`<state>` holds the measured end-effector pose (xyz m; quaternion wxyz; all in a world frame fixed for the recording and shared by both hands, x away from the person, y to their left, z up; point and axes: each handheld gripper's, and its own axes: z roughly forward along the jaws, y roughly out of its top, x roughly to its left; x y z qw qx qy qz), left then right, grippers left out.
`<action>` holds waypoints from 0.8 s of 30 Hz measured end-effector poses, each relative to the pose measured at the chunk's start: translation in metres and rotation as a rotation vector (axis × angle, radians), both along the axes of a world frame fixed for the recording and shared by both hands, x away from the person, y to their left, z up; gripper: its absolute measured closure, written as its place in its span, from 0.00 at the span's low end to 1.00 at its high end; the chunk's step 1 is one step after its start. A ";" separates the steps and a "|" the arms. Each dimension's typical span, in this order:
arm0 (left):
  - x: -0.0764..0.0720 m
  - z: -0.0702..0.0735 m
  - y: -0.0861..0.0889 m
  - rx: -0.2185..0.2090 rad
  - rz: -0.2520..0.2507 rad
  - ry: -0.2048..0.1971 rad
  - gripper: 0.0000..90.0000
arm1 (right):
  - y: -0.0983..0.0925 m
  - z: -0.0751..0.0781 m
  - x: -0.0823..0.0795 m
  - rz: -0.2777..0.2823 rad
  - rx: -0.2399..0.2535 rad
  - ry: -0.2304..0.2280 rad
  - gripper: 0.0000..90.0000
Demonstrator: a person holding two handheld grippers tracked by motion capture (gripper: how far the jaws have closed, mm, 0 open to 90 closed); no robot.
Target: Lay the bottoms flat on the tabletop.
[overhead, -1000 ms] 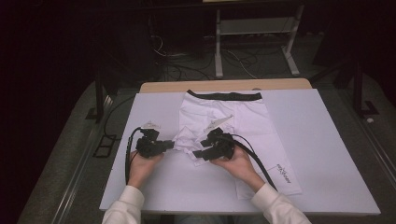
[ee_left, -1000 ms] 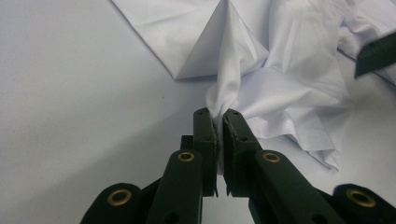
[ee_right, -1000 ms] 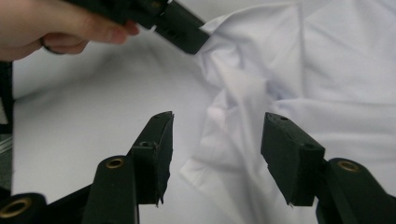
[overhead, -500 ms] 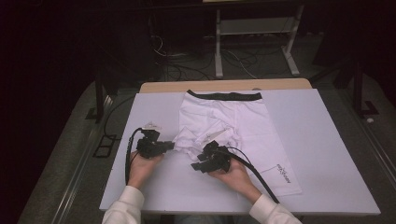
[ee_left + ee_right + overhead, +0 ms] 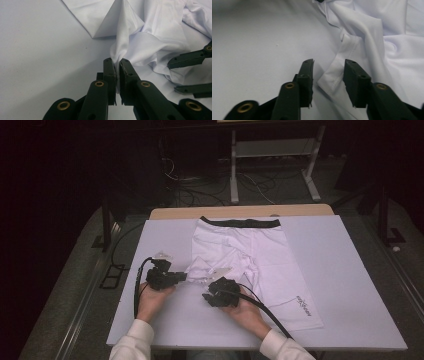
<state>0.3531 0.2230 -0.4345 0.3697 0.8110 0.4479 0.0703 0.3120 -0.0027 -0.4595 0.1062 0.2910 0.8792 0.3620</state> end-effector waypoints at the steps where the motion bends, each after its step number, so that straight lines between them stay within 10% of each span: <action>1: 0.000 0.000 0.000 -0.001 0.002 0.000 0.93 | -0.001 0.000 -0.001 -0.009 0.001 0.000 0.73; 9: -0.001 0.000 0.000 -0.001 0.001 0.001 0.93 | -0.006 -0.001 -0.001 -0.038 0.003 -0.021 0.95; 24: 0.000 0.001 0.002 -0.017 0.001 0.007 0.93 | -0.016 0.001 0.011 -0.027 0.061 0.086 0.97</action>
